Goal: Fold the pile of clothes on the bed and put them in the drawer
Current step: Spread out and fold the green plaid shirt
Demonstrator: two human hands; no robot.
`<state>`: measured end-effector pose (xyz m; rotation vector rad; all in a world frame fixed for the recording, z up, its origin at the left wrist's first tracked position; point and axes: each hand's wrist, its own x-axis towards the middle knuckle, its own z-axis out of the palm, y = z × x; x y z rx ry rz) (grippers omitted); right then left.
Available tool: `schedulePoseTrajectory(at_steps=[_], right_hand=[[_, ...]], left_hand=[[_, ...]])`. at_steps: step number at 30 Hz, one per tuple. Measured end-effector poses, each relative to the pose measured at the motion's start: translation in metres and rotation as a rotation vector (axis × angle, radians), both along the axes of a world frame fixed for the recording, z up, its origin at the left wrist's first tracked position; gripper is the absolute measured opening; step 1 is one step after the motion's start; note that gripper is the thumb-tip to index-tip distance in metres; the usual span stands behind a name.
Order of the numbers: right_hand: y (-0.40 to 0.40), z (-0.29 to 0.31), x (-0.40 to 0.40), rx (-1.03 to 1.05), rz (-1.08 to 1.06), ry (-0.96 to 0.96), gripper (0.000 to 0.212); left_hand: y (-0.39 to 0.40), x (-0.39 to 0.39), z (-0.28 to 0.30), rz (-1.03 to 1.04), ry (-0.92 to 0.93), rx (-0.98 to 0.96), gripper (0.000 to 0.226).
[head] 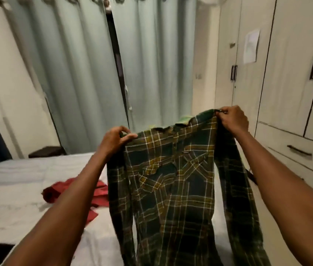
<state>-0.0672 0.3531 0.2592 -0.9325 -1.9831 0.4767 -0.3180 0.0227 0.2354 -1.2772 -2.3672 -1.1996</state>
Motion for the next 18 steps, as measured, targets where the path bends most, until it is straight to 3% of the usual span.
schedulePoseTrajectory(at_steps=[3,6,9,12,16,18], right_hand=[[-0.013,0.066,0.017,0.13,-0.097,-0.015,0.027],[-0.03,0.11,0.03,0.18,-0.137,0.012,0.026],[-0.05,0.141,0.029,0.064,0.011,0.31,0.023],[-0.079,0.154,0.023,-0.049,0.145,0.685,0.024],[-0.121,0.144,0.018,0.11,0.163,0.89,0.033],[-0.144,0.133,0.016,0.184,0.231,0.933,0.041]], left_hand=[[-0.014,-0.005,0.066,0.025,0.229,-0.199,0.031],[-0.027,0.0,0.111,0.099,0.32,-0.215,0.02],[-0.035,0.006,0.142,0.306,0.379,-0.108,0.017],[-0.042,0.032,0.157,0.46,0.212,0.179,0.016],[-0.038,0.056,0.162,0.315,-0.195,0.827,0.025],[-0.037,0.075,0.158,0.289,-0.187,1.037,0.024]])
